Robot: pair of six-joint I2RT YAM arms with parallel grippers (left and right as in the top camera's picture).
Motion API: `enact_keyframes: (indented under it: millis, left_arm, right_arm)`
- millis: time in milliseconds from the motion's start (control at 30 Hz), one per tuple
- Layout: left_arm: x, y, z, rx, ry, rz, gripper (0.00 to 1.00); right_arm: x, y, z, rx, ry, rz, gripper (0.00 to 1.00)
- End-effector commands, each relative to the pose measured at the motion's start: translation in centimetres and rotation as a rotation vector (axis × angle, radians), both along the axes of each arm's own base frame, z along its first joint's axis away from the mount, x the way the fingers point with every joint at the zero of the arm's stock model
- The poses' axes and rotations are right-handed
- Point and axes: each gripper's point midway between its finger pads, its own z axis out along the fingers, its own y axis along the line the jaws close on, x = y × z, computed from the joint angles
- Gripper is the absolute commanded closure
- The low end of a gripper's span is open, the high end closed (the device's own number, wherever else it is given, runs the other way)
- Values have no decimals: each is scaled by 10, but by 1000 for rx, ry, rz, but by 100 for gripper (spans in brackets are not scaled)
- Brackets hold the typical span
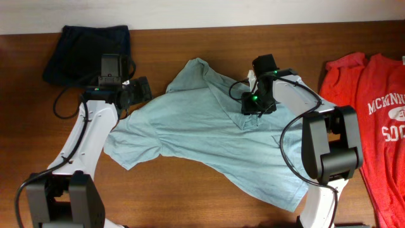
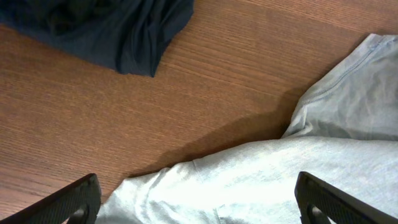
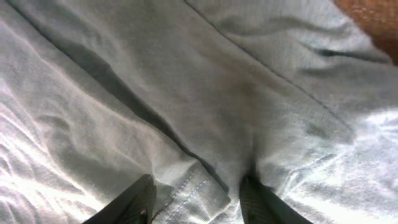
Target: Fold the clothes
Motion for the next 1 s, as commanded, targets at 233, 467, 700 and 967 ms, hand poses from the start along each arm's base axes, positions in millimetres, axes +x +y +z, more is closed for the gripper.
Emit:
enact_keyframes:
  millis: [233, 467, 700, 967]
  left_arm:
    - [1, -1, 3, -5, -7, -4, 1]
    - [1, -1, 3, -5, -7, -4, 1]
    - [1, -1, 3, -5, -7, -4, 1]
    - [1, -1, 3, -5, -7, -4, 1]
  right_arm:
    - [19, 8, 24, 1, -59, 34, 49]
    - [17, 7, 23, 0, -53, 34, 50]
    - [13, 6, 22, -3, -37, 34, 51]
    - [9, 6, 21, -6, -20, 35, 55]
